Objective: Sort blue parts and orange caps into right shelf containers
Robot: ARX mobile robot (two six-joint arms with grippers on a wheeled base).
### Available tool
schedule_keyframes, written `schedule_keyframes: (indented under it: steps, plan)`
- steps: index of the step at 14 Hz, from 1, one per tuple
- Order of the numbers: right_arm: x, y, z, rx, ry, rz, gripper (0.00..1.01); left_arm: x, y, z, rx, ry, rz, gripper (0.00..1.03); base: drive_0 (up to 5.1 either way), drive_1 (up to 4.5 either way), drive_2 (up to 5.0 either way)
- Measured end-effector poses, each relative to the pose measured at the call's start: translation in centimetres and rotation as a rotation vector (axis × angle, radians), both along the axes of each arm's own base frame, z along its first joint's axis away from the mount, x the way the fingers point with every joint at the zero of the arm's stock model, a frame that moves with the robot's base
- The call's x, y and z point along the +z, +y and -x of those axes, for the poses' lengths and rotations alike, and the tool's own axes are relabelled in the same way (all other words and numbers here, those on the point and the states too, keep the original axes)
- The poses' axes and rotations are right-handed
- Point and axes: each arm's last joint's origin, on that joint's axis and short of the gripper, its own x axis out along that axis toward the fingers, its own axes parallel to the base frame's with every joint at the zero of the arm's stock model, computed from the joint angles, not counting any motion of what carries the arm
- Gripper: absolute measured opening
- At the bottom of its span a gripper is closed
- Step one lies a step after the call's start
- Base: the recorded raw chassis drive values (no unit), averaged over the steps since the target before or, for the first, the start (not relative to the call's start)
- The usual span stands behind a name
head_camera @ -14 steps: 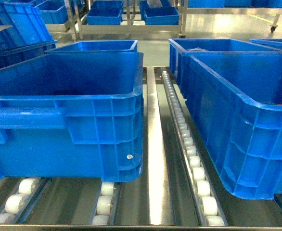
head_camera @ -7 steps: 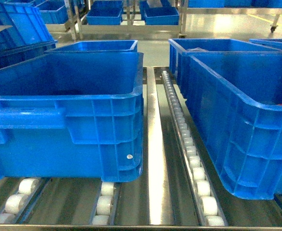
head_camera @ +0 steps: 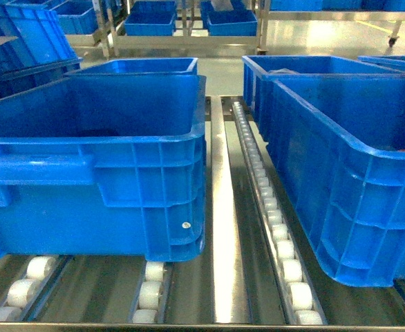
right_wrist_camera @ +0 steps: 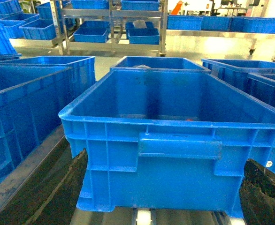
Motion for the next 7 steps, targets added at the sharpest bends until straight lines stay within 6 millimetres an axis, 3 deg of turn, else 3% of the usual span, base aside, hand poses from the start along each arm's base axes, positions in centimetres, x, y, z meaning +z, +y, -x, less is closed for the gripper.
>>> schedule_keyframes:
  steps: [7]
  plan:
    - [0.0, 0.0, 0.0, 0.0, 0.0, 0.0, 0.98, 0.0, 0.0, 0.0, 0.0, 0.0, 0.0, 0.98, 0.0, 0.0, 0.0]
